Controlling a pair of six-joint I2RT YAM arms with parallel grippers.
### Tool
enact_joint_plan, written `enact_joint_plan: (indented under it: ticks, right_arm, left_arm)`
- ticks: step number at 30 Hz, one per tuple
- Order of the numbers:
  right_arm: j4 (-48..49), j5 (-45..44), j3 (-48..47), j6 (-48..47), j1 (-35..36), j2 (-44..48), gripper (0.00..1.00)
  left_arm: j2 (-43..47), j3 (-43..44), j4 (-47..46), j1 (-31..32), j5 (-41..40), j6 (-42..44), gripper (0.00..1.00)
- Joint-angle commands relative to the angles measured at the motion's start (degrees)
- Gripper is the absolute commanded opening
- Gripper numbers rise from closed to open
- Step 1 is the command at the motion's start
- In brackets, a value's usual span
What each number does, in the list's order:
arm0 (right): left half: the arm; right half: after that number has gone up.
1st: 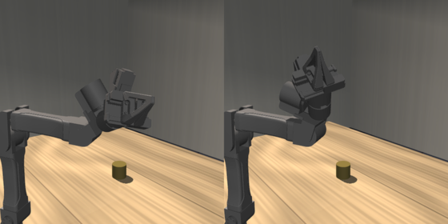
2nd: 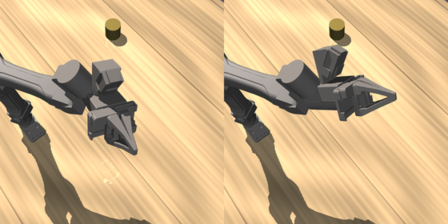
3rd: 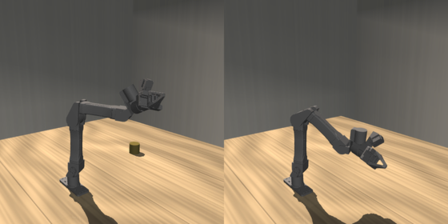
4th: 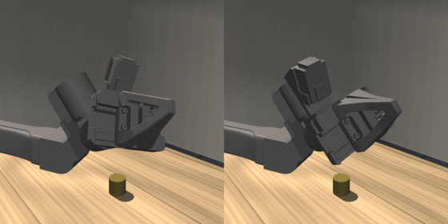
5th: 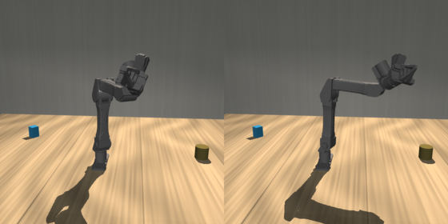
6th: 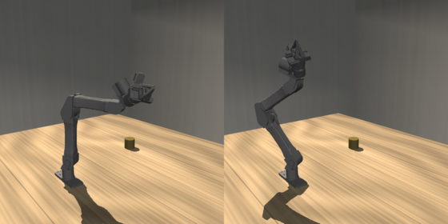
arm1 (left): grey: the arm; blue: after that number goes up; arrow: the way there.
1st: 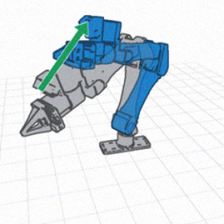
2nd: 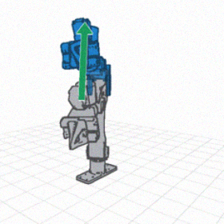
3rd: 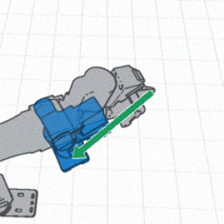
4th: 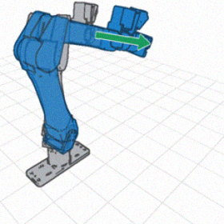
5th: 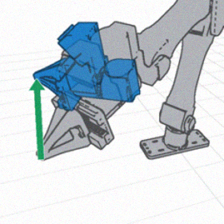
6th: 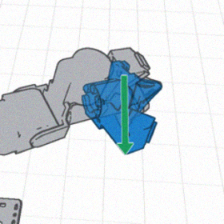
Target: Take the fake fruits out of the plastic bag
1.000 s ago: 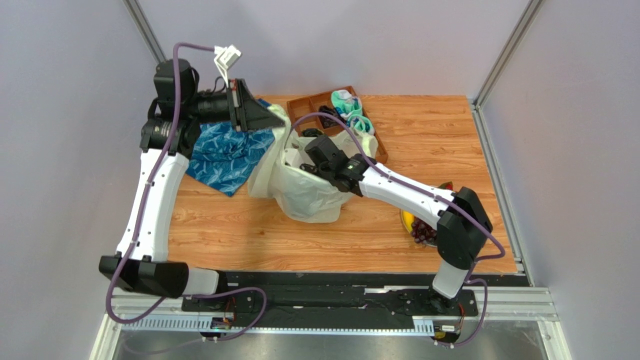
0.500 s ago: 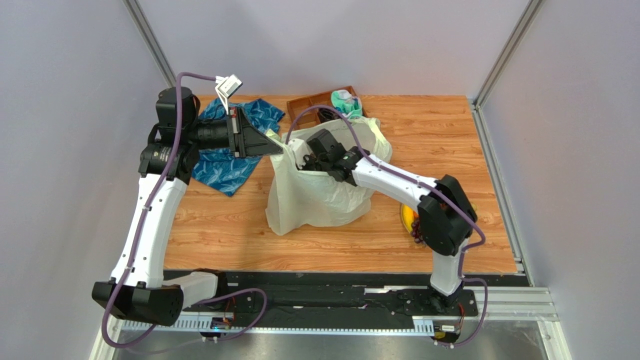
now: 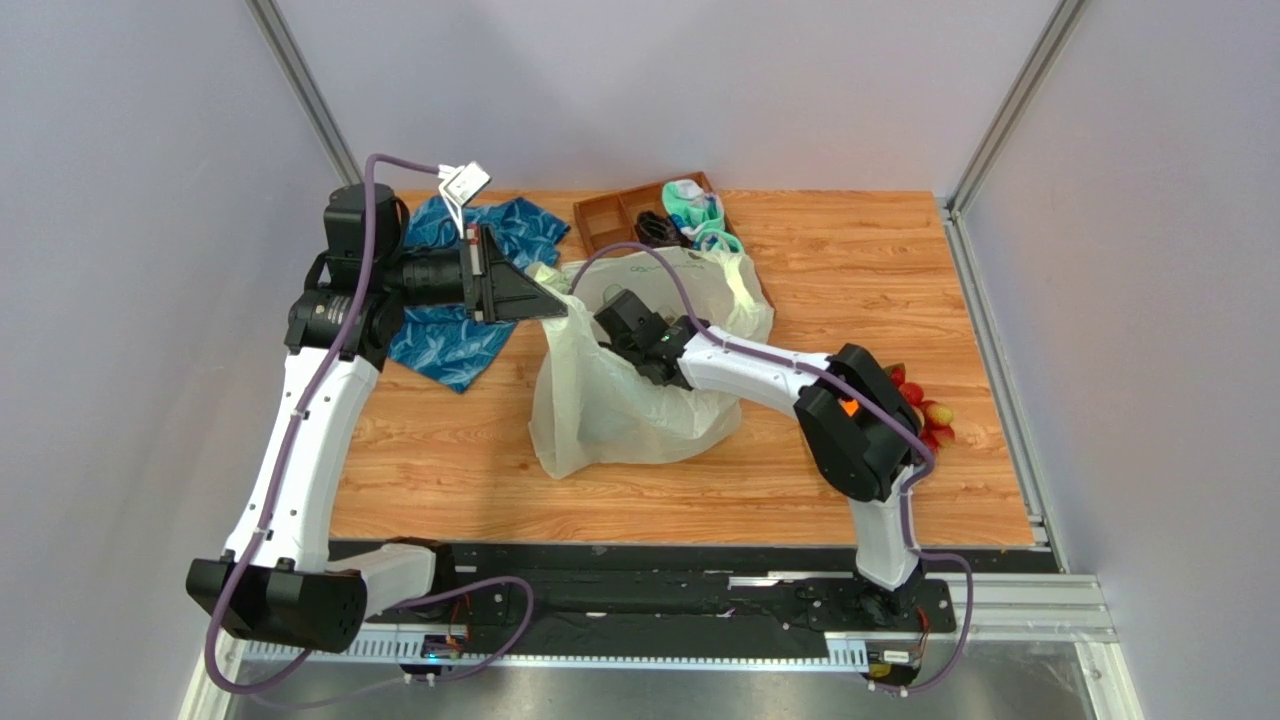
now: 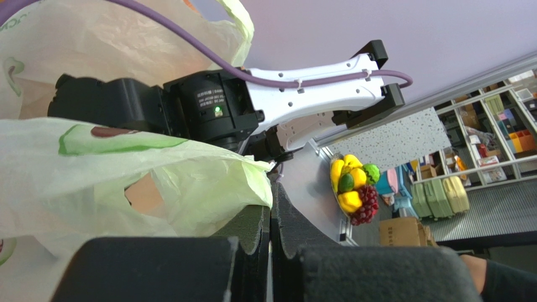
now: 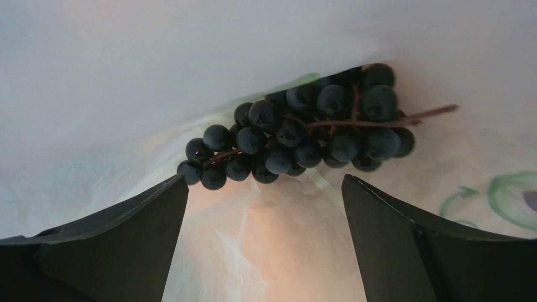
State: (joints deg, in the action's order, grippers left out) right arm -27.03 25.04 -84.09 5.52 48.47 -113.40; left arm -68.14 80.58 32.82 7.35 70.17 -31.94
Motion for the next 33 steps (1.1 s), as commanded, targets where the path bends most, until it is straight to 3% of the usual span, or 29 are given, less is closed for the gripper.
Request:
enact_joint_plan:
  ticks: [1,9,12,13,16,23,33]
  right_arm:
    - [3.03,-4.46,-1.59,2.92,1.72,-3.31,0.98]
    - [4.88,-5.97,-6.69,-1.29,2.68,-9.11,0.90]
    - [4.88,-3.86,-8.62,-4.55,2.86,-10.87,0.64]
    - [4.70,-3.59,-9.33,-5.25,2.77,-11.05,0.43]
    - [2.42,-2.45,-12.74,-9.02,2.77,-10.53,0.20]
    - [-7.85,4.04,-15.93,-15.70,1.46,1.86,0.19]
    - [-19.46,3.97,-17.24,-22.13,-1.88,17.42,0.15]
  left_arm:
    - [1.69,-0.68,0.76,-1.02,0.05,1.97,0.00]
    - [3.27,-2.97,1.46,-2.96,0.14,2.50,0.00]
    - [3.80,-4.02,1.46,-3.75,0.05,2.50,0.00]
    - [4.06,-4.37,1.37,-4.27,0.05,2.67,0.00]
    - [4.59,-5.43,2.34,-5.68,-0.21,3.47,0.00]
    - [6.53,-10.17,1.81,-7.09,-5.20,5.92,0.00]
    - [9.95,-19.66,0.23,-7.09,-15.59,8.04,0.00]
